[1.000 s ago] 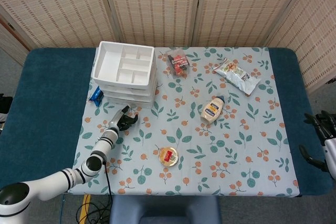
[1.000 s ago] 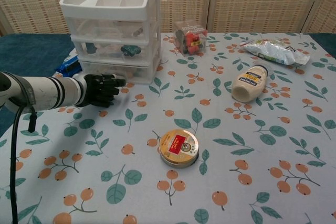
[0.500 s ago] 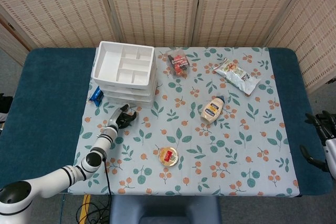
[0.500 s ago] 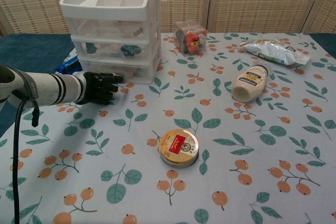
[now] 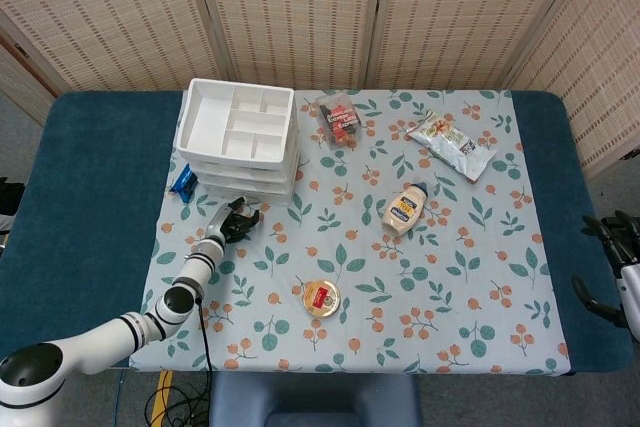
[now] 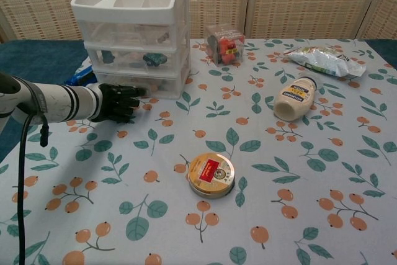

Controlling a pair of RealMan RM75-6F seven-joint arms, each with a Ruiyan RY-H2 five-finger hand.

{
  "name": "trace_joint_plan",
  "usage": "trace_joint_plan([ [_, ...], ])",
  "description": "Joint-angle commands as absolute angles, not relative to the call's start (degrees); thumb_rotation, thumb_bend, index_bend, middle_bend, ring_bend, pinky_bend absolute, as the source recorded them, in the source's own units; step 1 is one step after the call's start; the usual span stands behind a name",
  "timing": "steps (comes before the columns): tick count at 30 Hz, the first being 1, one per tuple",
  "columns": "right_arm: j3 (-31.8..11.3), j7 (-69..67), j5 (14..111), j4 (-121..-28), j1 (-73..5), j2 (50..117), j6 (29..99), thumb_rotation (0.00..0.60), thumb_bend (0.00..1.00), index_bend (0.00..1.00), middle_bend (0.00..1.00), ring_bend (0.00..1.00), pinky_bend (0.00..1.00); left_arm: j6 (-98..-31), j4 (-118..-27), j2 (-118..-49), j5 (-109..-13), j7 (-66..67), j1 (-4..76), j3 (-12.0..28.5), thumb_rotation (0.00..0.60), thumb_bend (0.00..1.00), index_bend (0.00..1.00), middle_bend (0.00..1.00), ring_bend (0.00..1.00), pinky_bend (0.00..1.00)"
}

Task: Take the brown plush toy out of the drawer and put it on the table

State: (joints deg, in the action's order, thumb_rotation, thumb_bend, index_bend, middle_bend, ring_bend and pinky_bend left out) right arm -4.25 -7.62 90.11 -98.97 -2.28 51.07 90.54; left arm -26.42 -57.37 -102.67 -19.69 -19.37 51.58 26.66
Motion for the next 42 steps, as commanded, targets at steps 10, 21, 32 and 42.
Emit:
trace_joint_plan([
  [10, -4.27, -7.27, 90.26, -99.28, -2.37, 51.01, 90.41, 0.600, 0.36, 0.09, 0.26, 0.08, 0.18, -26.42, -57.80, -102.44, -19.97, -19.60, 50.83, 26.43, 0.600, 0.48, 0.28, 1.00, 1.00, 1.00],
  [21, -4.37, -6.86, 90.47, -99.74, -2.70, 50.97, 90.08, 0.600, 0.36, 0.09, 0.26, 0.08, 0.18, -26.33, -60.60, -100.93, -21.28, -20.08, 49.05, 25.77, 0.600, 0.48, 0.28, 1.00, 1.00, 1.00],
  [32, -4.44, -6.65, 90.55, -100.00, -3.15, 51.06, 89.49, 0.600, 0.36, 0.09, 0.26, 0.08, 0.18, -26.62, -63.73, -99.17, -23.48, -21.01, 46.73, 25.02, 0.600, 0.48, 0.27, 1.00, 1.00, 1.00],
  [42, -4.57, -6.84, 90.53, -99.99, -3.39, 51.03, 89.35, 0.600, 0.36, 0.09, 0.26, 0.08, 0.18, -32.16, -76.10, -92.34, -30.33, -20.94, 41.57, 25.11, 0.600, 0.48, 0.21, 1.00, 1.00, 1.00],
])
